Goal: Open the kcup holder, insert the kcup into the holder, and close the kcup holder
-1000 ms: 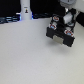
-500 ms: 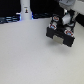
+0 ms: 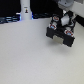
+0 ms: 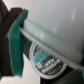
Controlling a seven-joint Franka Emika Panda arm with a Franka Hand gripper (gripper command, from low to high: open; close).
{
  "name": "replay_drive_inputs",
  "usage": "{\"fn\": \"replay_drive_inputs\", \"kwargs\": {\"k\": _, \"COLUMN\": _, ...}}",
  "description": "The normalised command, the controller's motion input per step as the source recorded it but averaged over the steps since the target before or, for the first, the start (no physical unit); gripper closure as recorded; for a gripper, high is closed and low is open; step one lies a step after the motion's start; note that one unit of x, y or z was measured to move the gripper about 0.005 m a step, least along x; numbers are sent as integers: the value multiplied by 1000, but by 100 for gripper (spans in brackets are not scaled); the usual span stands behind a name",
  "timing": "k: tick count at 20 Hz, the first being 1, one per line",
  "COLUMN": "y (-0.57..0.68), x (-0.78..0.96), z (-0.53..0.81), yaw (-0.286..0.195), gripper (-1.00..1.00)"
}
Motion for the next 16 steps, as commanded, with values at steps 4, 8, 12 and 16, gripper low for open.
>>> {"fn": "replay_drive_inputs", "kwargs": {"k": 4, "y": -312, "x": 0, "z": -113, "yaw": 0, "gripper": -100}}
{"fn": "replay_drive_inputs", "kwargs": {"k": 8, "y": -67, "x": -4, "z": -11, "yaw": 0, "gripper": -100}}
{"fn": "replay_drive_inputs", "kwargs": {"k": 12, "y": 0, "x": 0, "z": 0, "yaw": 1, "gripper": -100}}
{"fn": "replay_drive_inputs", "kwargs": {"k": 16, "y": 4, "x": 18, "z": 167, "yaw": 0, "gripper": -100}}
